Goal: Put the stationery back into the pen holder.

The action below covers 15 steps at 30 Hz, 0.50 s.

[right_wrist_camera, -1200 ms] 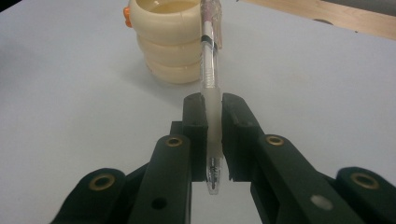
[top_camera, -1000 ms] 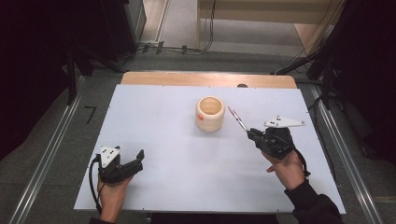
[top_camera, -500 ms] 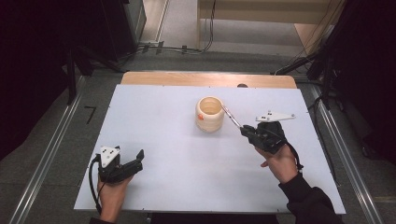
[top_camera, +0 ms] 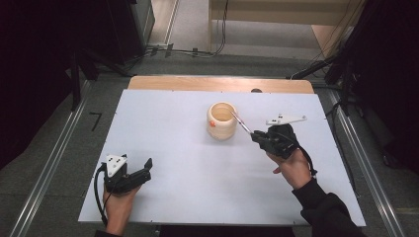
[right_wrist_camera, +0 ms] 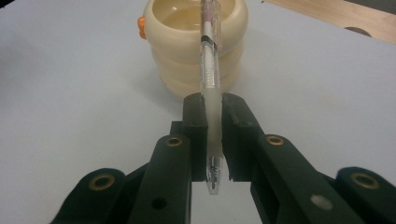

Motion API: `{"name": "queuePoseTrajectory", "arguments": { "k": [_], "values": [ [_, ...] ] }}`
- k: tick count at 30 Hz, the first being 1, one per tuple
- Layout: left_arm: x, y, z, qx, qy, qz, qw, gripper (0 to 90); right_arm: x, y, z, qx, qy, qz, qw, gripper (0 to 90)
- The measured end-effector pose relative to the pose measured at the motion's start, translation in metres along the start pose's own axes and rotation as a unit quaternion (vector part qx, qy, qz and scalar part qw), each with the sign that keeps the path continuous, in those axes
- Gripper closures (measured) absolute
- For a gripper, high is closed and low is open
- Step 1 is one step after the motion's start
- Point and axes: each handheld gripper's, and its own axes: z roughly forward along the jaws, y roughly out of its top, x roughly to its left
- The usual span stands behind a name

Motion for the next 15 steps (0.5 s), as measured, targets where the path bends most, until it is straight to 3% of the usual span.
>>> {"name": "queuePoseTrajectory", "arguments": {
  "k": [15],
  "values": [
    [0.001,0.0,0.0,-0.001,-0.002,-0.001,1.0,12.7,0.002,0.032,0.01,0.036,0.008,-0.027,0.9989,78.9]
  ]
}}
